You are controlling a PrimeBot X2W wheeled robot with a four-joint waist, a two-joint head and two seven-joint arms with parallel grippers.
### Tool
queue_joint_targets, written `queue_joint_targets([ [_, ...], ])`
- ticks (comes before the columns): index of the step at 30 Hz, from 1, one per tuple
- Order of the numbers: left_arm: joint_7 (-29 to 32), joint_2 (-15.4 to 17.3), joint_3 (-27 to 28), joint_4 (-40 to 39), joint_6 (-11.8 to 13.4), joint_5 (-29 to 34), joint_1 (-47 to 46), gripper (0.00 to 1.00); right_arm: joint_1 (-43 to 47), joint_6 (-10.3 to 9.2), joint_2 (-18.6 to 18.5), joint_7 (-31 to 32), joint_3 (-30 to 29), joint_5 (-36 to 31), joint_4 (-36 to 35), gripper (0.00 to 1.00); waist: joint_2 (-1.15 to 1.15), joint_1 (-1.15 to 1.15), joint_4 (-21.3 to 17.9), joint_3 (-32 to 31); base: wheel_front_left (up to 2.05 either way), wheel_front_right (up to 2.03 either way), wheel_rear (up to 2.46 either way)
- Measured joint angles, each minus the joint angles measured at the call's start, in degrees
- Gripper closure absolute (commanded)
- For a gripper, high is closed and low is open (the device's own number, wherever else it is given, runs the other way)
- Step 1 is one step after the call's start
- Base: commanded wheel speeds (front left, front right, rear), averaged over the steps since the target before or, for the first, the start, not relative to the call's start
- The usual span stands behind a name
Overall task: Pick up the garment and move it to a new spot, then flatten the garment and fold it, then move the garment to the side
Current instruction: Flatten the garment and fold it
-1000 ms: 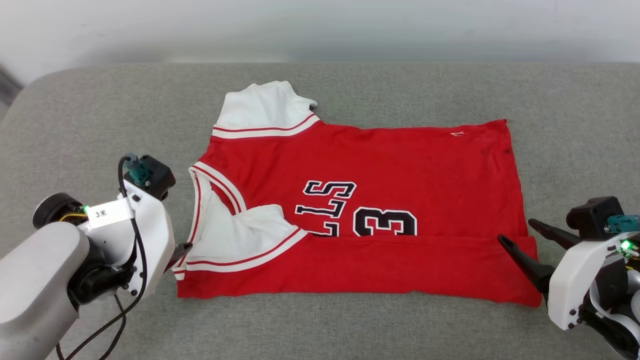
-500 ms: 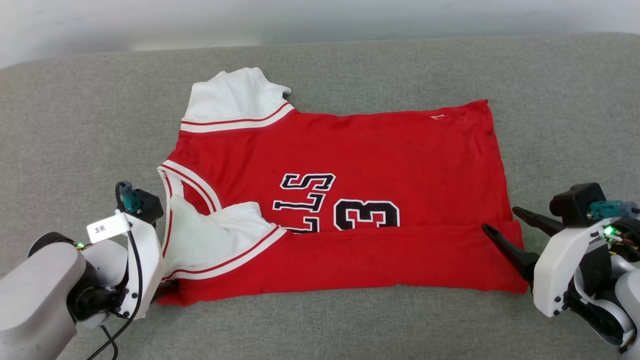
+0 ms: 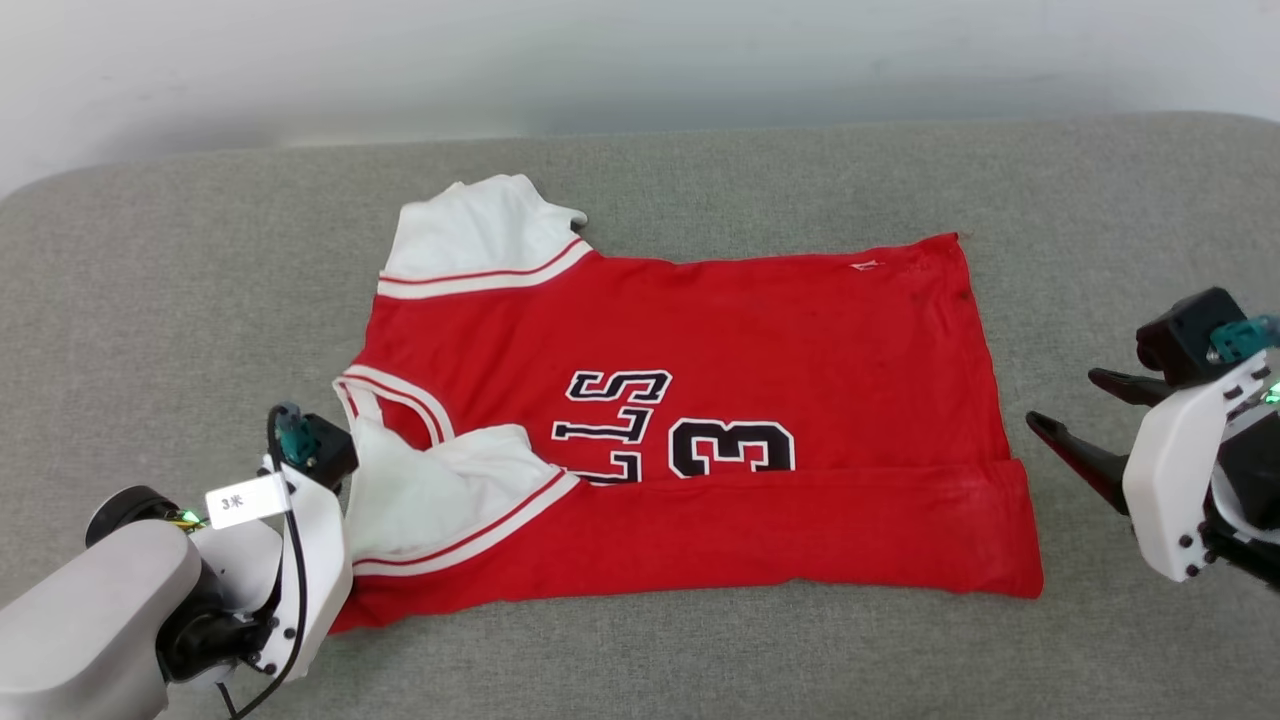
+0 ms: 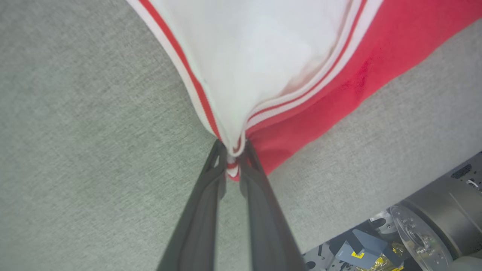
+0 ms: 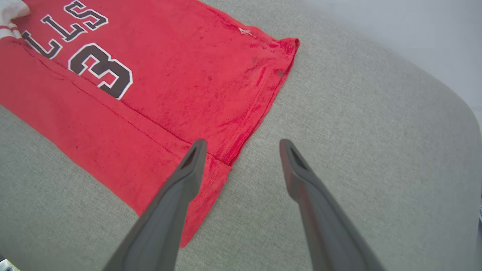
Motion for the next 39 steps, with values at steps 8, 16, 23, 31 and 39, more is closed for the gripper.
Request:
queue_joint_targets([
  [8,-1.6,2.1,-0.4,-4.3,-0.1,-0.1,-0.3,1.0,-3.6,0.01,-4.3,19.3,5.6,7.6,-1.7,0.0,0.0,0.0,1.0,-0.6,0.0,0.0,0.0],
  [16,-2.4,1.6,-0.5,-5.5,-0.1,1.2,-1.9,1.0,-4.5,0.01,0.0,24.1,9.2,8.3,4.9,0.0,0.0,0.0,2.3,2.0,0.0,0.0,0.0],
  [23,-3.3,0.6,-0.6,-5.3,-0.1,2.0,-2.9,1.0,-3.8,-0.21,3.3,22.0,11.5,10.6,11.4,0.0,0.0,0.0,3.7,4.5,0.0,0.0,0.0],
  [31,-4.8,0.6,-0.6,-3.8,-0.1,1.3,-2.5,1.0,-5.5,-0.15,3.3,15.6,14.9,11.1,12.1,1.0,0.0,0.0,3.2,3.7,0.0,0.0,0.0],
  [39,-6.0,2.4,-0.3,-5.4,0.0,-0.7,0.5,1.0,-5.7,0.0,-1.0,10.8,17.9,13.6,6.7,1.0,0.0,0.01,2.5,-1.5,0.0,0.0,0.0],
])
